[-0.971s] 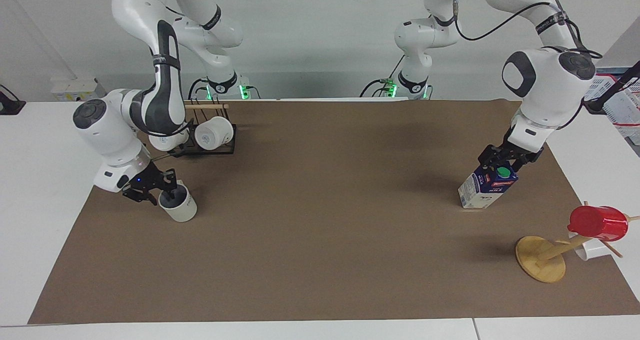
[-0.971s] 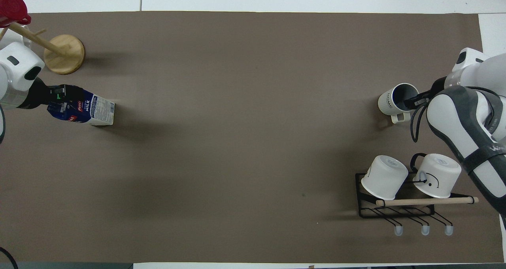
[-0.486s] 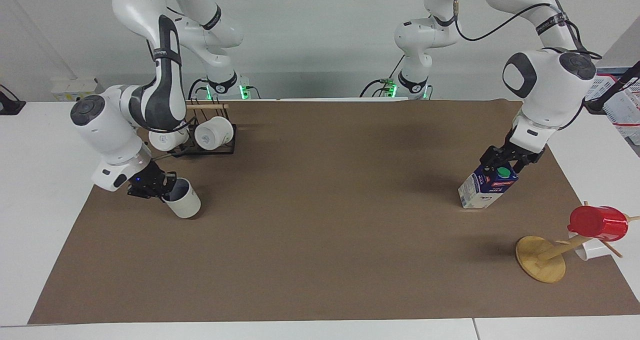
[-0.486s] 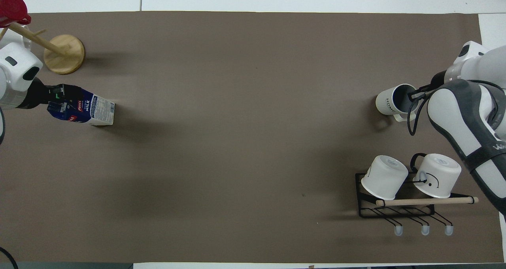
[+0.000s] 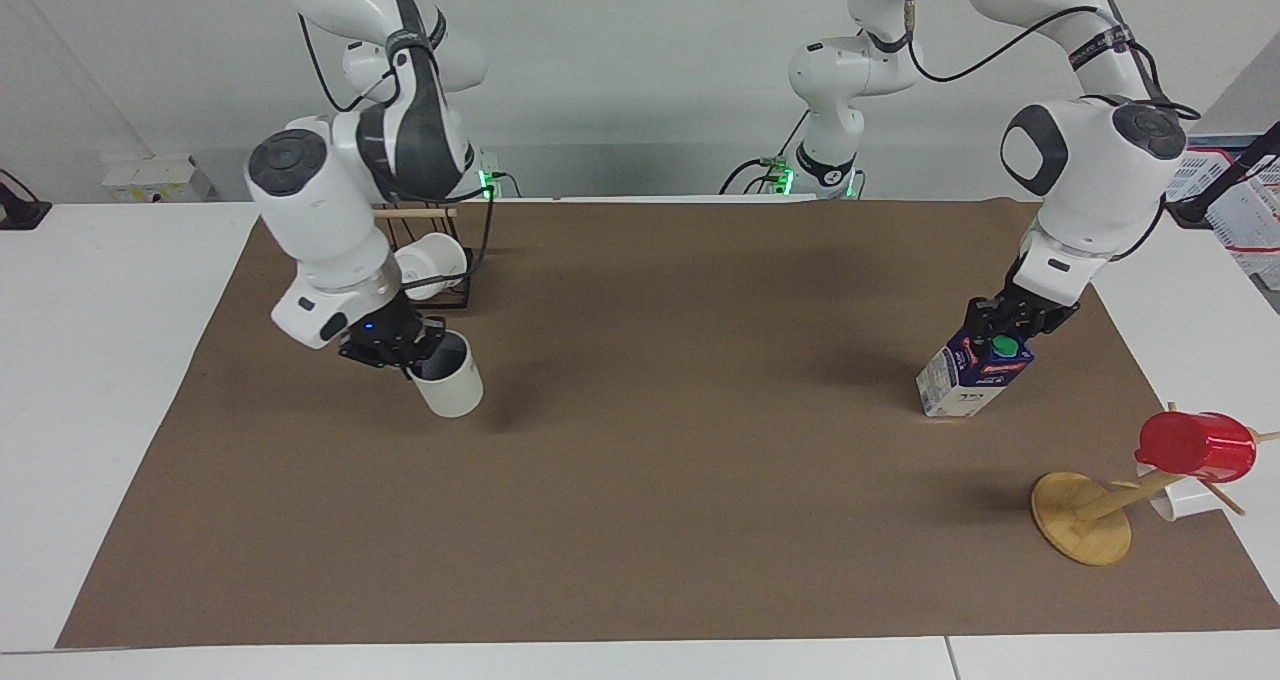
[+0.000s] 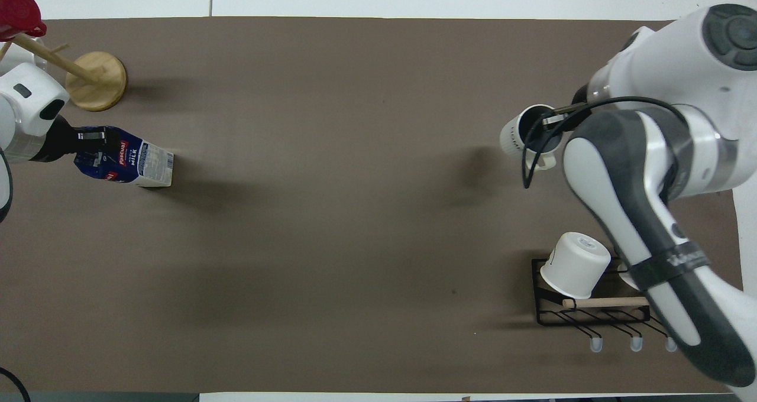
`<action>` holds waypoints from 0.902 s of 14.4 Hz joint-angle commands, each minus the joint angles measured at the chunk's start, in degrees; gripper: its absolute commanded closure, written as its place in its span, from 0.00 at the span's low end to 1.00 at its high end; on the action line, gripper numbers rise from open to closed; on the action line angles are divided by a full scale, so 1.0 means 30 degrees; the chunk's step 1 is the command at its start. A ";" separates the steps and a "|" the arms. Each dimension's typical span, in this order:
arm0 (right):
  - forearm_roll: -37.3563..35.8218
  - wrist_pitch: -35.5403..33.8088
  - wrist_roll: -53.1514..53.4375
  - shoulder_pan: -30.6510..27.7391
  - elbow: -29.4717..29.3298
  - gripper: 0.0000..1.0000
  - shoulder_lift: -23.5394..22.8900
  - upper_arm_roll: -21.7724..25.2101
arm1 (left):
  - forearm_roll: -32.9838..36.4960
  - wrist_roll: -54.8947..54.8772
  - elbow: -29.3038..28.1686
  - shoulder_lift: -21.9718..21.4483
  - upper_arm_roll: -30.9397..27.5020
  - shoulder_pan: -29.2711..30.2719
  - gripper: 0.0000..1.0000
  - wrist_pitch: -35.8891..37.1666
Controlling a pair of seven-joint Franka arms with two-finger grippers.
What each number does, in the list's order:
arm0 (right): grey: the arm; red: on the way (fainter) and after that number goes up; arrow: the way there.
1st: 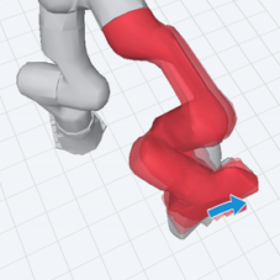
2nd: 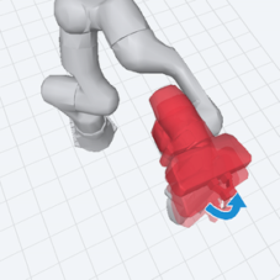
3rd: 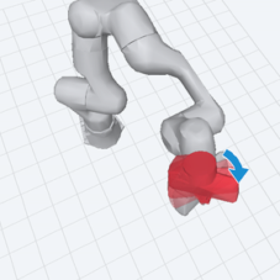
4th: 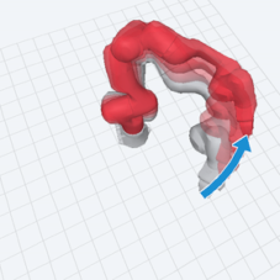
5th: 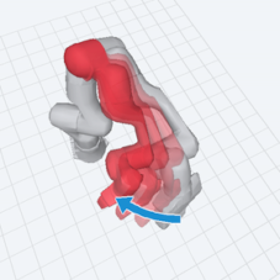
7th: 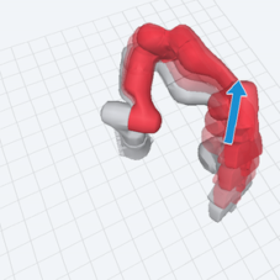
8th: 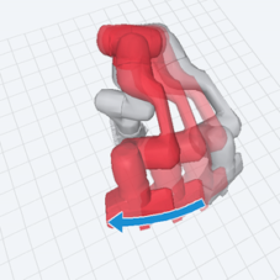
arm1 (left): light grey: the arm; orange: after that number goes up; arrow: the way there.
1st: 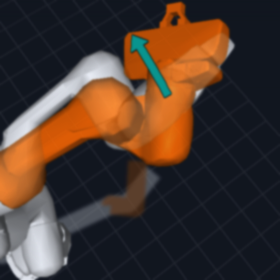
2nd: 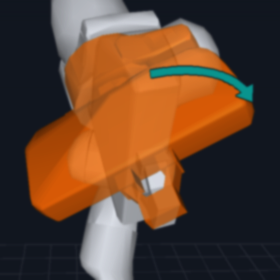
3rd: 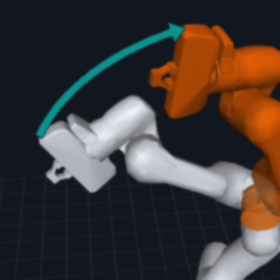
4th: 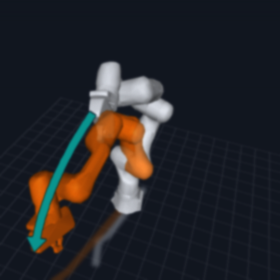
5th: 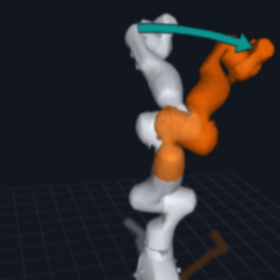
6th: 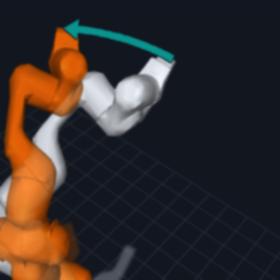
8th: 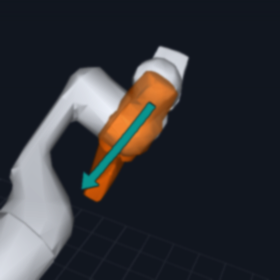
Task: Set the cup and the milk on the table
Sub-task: 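Carry the mug toward the table center while the left gripper lifts the carton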
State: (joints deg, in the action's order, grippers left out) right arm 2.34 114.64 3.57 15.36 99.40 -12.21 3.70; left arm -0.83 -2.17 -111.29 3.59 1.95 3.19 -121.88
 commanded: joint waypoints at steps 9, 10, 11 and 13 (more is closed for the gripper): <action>-0.1364 0.1952 0.6606 0.5164 -0.1234 1.00 -0.2844 0.0028 | -0.0045 -0.0009 0.2380 -0.1168 -0.0212 0.0049 1.00 0.2159; -0.1364 0.2244 0.5530 0.5134 -0.0824 1.00 -0.2815 -0.0001 | -0.0045 -0.0009 0.2410 -0.1168 -0.0212 0.0049 1.00 0.2160; -0.1335 0.2653 0.4707 0.5163 -0.0559 1.00 -0.2786 -0.0002 | -0.0045 0.0020 0.2381 -0.1168 -0.0212 -0.0067 1.00 0.2044; -0.1335 0.3066 0.4436 0.5280 -0.0236 1.00 -0.2785 -0.0002 | 0.0100 0.0573 0.2410 -0.1139 -0.0095 -0.0302 1.00 0.2072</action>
State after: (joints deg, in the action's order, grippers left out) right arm -1.27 122.20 18.95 31.44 96.98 -21.51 3.93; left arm -0.83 -1.97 -104.69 0.09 1.70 3.23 -116.82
